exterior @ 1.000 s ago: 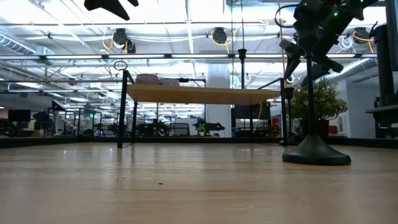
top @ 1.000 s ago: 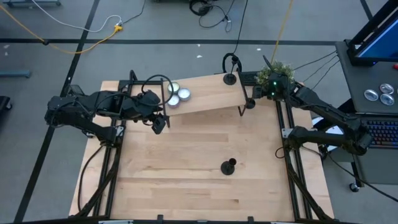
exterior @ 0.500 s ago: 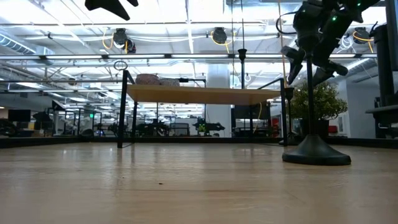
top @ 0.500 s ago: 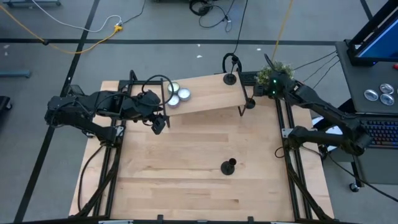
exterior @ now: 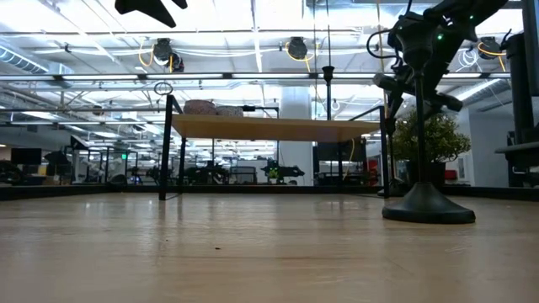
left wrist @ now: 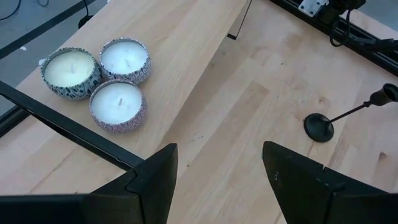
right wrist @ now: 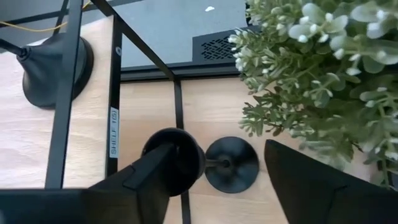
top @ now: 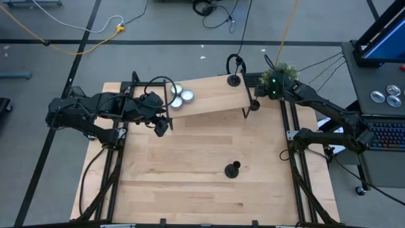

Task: Pick & Place candle stick holders
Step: Put the top black candle holder on the shelf aligned with the other black candle holder

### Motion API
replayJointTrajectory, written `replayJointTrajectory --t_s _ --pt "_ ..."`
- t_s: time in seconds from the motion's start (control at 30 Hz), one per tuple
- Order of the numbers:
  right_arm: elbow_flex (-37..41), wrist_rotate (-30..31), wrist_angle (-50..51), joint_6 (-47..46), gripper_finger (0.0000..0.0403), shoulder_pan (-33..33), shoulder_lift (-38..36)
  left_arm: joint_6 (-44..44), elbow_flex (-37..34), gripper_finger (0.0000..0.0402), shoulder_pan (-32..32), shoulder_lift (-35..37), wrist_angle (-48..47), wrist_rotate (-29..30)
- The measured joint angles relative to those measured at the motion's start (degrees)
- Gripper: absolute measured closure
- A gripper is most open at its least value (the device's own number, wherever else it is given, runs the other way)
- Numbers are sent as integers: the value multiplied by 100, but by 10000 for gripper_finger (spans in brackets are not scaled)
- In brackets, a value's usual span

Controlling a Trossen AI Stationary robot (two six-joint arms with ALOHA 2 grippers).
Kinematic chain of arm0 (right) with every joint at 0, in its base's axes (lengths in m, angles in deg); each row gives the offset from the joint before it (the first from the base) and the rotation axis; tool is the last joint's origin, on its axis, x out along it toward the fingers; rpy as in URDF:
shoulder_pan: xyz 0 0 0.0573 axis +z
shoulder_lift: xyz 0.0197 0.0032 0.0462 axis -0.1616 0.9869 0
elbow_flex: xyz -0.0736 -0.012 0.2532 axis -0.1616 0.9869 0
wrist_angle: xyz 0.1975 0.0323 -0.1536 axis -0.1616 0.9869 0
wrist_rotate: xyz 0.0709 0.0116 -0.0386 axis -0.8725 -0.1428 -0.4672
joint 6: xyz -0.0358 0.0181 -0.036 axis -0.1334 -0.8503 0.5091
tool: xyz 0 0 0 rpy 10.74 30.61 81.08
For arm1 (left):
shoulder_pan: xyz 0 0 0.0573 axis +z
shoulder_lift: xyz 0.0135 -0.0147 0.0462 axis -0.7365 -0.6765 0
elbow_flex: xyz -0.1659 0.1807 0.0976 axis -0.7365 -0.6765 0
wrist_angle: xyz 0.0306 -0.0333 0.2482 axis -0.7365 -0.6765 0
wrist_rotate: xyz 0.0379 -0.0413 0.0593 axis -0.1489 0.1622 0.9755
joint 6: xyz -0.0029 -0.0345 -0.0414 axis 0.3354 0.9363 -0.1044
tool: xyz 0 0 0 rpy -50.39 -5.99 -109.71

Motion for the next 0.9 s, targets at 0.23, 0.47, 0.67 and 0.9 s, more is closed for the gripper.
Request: replayJointTrajectory --t_s 0.23,0.47,0.67,0.9 --pt "-2 0 -18 9 263 0 28 0 0 160 0 0 0 0" --pt "0 -16 -23 35 366 4 29 0 0 160 0 0 0 0" --pt "7 -63 -43 125 389 4 28 4 0 160 0 0 0 0" --pt "16 -193 27 207 396 13 -97 -4 0 160 -4 0 2 -125"
